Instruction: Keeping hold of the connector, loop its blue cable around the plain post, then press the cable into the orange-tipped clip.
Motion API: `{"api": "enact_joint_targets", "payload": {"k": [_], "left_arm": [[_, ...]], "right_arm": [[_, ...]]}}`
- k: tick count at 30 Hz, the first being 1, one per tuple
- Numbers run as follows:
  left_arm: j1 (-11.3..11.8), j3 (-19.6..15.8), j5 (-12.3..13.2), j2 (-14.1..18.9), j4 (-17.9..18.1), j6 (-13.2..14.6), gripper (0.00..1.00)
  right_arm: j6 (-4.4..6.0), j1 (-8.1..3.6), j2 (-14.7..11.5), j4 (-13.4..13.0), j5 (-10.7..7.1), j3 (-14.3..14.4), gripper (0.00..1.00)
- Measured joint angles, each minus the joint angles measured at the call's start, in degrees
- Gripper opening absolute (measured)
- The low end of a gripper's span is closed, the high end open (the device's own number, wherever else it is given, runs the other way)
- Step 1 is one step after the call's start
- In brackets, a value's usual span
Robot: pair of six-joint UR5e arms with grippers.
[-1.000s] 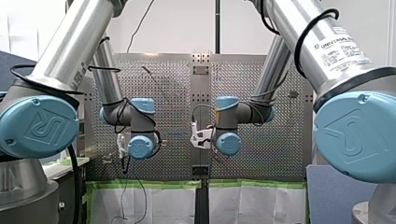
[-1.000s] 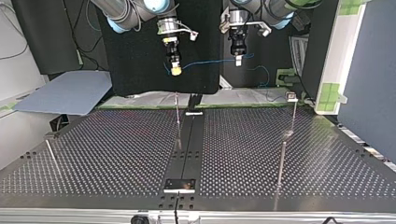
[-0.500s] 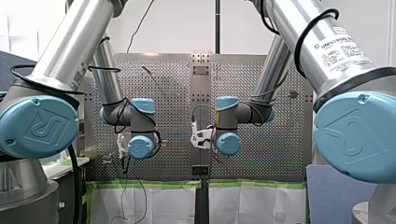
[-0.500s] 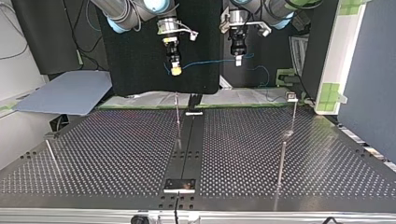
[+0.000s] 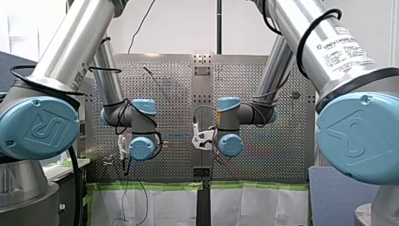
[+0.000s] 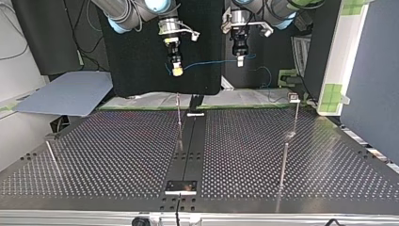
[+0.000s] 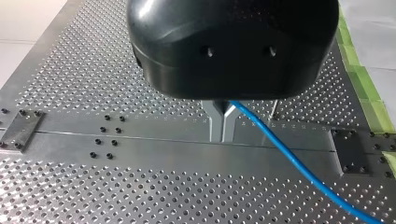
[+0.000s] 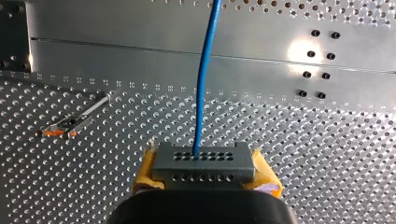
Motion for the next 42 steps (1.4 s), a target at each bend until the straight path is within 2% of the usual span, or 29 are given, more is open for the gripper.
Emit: {"api": "enact_joint_targets", "payload": {"k": [31,42], "left_arm": [[0.0,0.0,0.0,0.1,-0.1,0.0,0.00],[0.0,0.0,0.0,0.1,-0.1,0.0,0.00]], "right_arm": [[-0.04,0.04,0.1,0.1,0.08,0.0,0.00],[-0.26,0.60,4.2,3.3,0.35,0.1,0.00]]}}
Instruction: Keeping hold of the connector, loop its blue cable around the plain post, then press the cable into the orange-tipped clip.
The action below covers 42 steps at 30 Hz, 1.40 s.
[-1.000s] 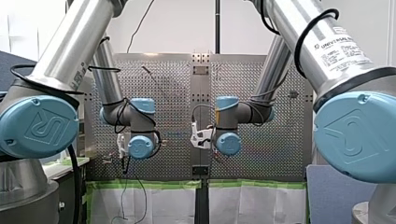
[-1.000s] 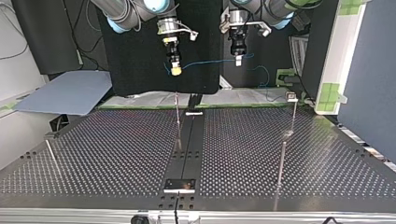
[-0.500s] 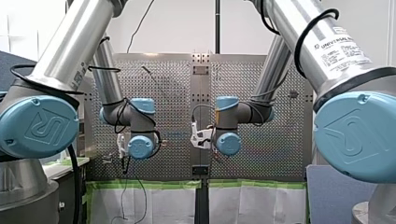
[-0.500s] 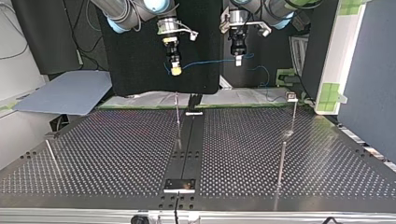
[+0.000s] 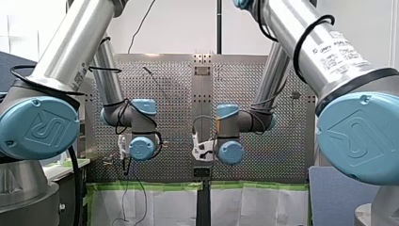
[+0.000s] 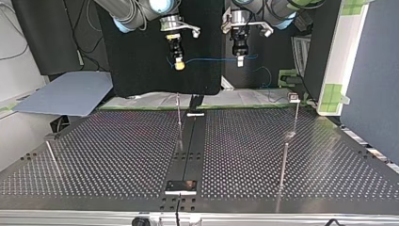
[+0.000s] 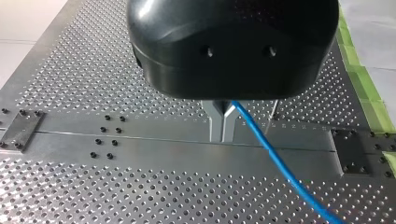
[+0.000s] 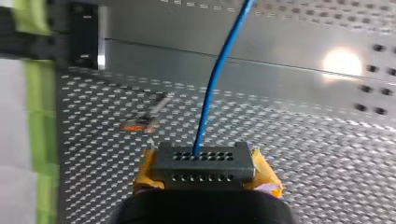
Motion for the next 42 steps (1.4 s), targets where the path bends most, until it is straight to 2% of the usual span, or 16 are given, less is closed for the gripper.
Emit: {"api": "enact_joint_targets", "payload": {"k": [13,18,24,39,42], "left_arm": [[-0.2,-0.2,-0.2,-0.2,-0.2,0.1,0.00],[-2.3,-1.8,-1.9,-1.6,-1.8,0.2,0.00],[-5.2,-2.3,-2.4,-1.9,-2.3,0.2,0.00],[-5.7,-2.3,-2.4,-1.8,-2.3,0.1,0.00],[-6.1,-1.9,-2.3,-1.0,-2.0,-0.7,0.00]], "right_arm": [[0.00,0.02,0.9,0.2,0.00,0.0,0.00],[0.00,0.02,0.9,0.2,0.01,0.0,0.00],[0.00,0.02,0.9,0.2,0.00,0.0,0.00],[0.01,0.03,0.9,0.2,-0.01,0.0,0.00],[0.56,0.59,0.3,0.8,-0.45,0.0,0.00]]}}
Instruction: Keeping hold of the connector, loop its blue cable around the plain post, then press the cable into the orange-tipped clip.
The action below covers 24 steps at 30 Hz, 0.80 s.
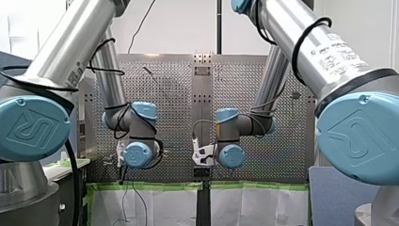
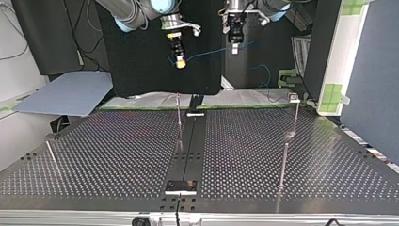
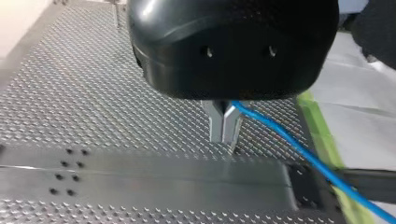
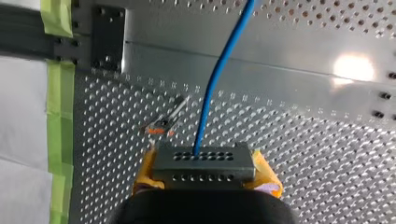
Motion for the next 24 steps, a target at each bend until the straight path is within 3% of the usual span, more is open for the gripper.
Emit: {"api": "enact_joint_targets", "payload": {"k": [7,11,17,24], "left_arm": [[0.6,0.5,-0.9,3.5,-2.8,-3.5,0.00],[1.1,1.7,-1.9,5.8,-5.0,-4.6,0.00],[1.8,4.9,-3.6,9.2,-8.5,-6.9,0.00],[3.0,9.3,-3.9,13.6,-12.9,-10.7,0.00]], "right_arm": [[3.15,1.63,-3.2,3.2,-1.75,-1.0,0.00],[5.45,1.60,-5.5,5.5,-3.34,-2.7,0.00],[8.69,1.19,-9.1,9.1,-3.87,-6.3,0.00],[10.83,0.69,-13.6,13.6,-4.04,-10.8,0.00]]}}
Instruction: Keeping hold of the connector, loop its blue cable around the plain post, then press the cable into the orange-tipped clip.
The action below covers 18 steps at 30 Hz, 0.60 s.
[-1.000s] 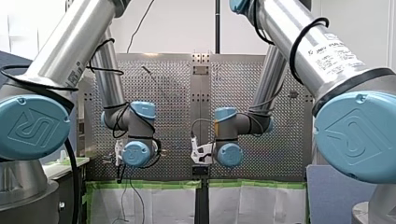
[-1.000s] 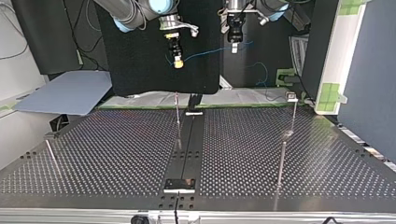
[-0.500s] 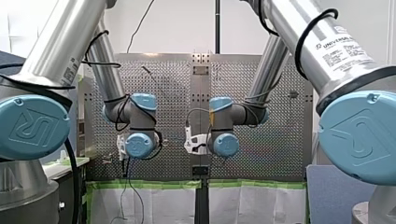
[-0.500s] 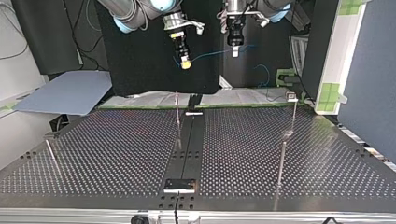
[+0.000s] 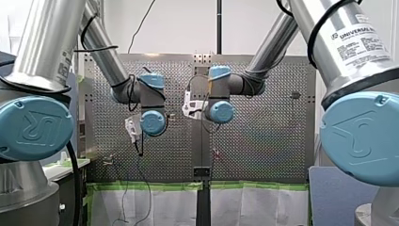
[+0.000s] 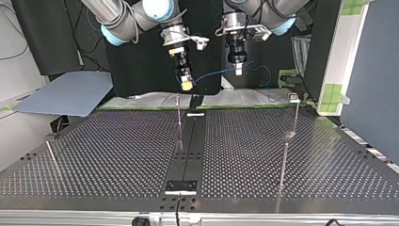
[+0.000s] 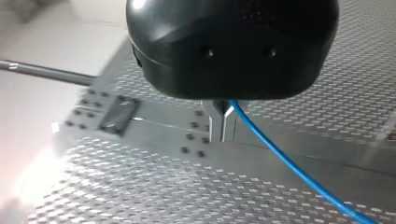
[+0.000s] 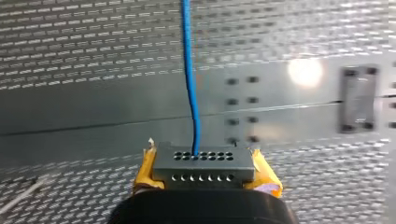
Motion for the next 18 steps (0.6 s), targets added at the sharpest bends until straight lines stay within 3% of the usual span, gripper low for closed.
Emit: {"api": "enact_joint_targets", "payload": {"k": [10,18], "left_arm": [[2.6,5.5,-0.6,5.5,-5.5,-1.9,0.00],[7.1,10.1,3.2,10.1,-10.2,-2.8,0.00]], "right_arm": [[1.47,-1.61,-5.4,5.4,-0.08,-5.4,0.00],[1.57,-2.94,-10.5,10.5,-0.68,-10.5,0.00]]}}
